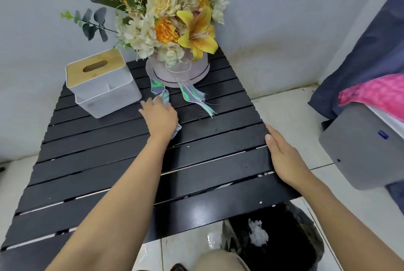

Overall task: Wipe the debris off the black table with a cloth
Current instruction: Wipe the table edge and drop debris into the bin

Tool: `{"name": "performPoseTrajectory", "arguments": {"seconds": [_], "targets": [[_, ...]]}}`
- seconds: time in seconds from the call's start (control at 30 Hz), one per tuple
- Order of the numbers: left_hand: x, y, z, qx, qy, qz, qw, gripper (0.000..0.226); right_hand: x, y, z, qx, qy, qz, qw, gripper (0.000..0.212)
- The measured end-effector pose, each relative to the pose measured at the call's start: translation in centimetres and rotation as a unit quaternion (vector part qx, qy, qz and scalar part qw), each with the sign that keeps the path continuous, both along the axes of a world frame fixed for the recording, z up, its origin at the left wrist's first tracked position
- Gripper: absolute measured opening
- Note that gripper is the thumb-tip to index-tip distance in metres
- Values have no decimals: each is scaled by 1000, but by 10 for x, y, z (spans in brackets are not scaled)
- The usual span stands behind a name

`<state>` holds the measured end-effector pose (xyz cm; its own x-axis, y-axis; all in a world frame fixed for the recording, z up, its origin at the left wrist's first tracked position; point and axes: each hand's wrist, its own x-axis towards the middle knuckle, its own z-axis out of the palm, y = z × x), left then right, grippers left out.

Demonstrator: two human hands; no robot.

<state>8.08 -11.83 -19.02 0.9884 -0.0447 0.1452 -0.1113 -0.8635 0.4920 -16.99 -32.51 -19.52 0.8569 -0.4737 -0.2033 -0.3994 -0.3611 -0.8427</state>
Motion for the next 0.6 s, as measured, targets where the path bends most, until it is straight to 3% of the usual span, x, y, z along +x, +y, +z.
{"name": "performPoseTrajectory", "arguments": {"seconds": [0.2, 0.3, 0.37, 0.47, 0.53, 0.6], "targets": [[-80, -52, -1, -60, -2, -271, 961, 28, -1, -7, -10, 6, 7, -13, 1000, 44], [-180, -52, 6, -84, 5, -422, 902, 38, 1, -6, -9, 22, -4, -27, 999, 42], [-222, -42, 14, -121, 71, -478, 867, 37, 0, -6, -7, 40, -20, -24, 999, 42], [-214, -6, 37, -228, 128, -412, 873, 30, -1, -5, -3, 31, -26, -18, 999, 43], [-184, 27, 53, -278, 98, -291, 910, 26, -1, -4, -4, 23, -22, -13, 999, 43], [-147, 60, 54, -249, 33, -158, 955, 24, -2, -5, -6, 19, -16, -15, 1000, 45]]}}
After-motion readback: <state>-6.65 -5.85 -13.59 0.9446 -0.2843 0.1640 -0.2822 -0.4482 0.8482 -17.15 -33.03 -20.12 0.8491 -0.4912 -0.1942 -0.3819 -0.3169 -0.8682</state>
